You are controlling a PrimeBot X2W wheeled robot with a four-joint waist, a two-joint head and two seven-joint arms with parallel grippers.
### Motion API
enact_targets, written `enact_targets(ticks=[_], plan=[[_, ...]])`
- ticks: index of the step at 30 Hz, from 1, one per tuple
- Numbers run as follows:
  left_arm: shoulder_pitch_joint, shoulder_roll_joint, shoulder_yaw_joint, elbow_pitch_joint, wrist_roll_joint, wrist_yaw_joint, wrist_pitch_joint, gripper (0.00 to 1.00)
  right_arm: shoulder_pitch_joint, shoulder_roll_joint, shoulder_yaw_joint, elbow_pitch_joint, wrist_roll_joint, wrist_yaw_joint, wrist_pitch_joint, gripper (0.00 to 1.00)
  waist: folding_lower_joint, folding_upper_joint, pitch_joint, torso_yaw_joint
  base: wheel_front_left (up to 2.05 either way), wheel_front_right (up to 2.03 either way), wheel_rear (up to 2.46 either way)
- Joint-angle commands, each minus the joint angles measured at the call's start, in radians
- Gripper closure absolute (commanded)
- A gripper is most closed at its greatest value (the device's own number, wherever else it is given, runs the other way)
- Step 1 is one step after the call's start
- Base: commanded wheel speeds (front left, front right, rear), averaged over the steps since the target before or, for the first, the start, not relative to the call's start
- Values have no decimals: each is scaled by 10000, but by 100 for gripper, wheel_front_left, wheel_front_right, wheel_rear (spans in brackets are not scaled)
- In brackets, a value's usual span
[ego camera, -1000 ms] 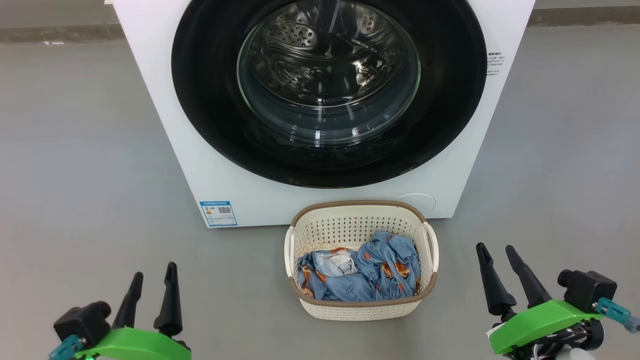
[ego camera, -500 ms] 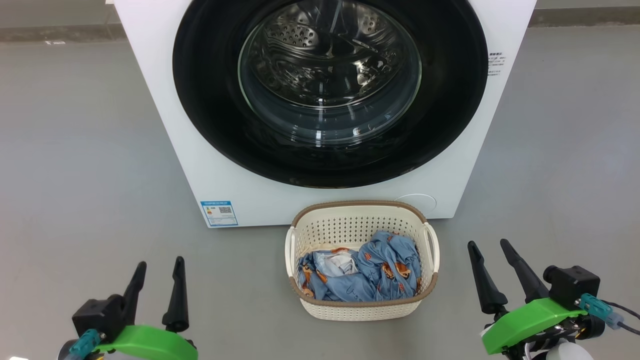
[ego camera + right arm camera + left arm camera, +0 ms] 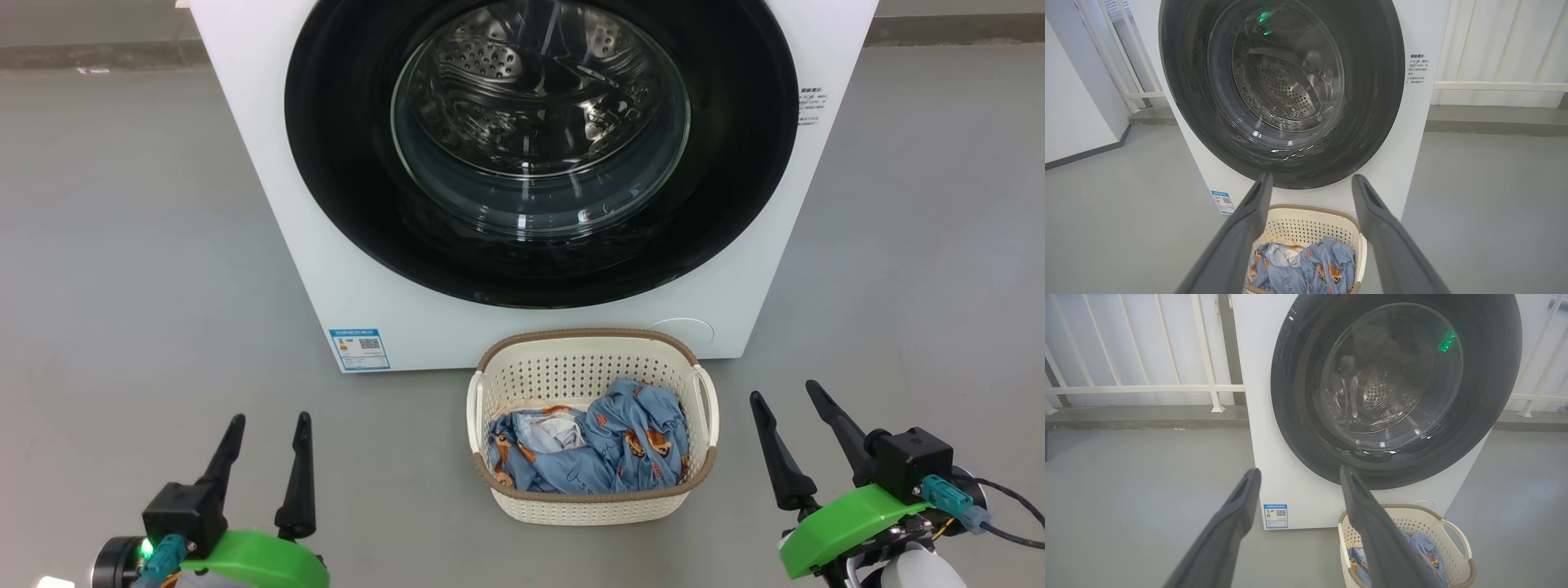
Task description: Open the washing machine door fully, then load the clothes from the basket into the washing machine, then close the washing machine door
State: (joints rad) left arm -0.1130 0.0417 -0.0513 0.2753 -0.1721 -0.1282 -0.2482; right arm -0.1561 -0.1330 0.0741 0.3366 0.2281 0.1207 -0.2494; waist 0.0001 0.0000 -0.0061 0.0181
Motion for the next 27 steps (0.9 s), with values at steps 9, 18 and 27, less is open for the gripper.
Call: enact_targets(ticks=[9,18,27], plan=[[-508,250,294,-263,60,-25,-135,0,-378,-107,245,-161,-80,100,-124,0,0,0,-51,-4,0,0,0],[-515,249,330,-286,54,-25,-135,0,-356,-99,215,-165,-97,100,-124,0,0,0,-53,-10,0,0,0],[-529,231,384,-279,83,-25,-136,0,-371,-89,157,-196,-96,100,-124,0,0,0,-56,-17,0,0,0]])
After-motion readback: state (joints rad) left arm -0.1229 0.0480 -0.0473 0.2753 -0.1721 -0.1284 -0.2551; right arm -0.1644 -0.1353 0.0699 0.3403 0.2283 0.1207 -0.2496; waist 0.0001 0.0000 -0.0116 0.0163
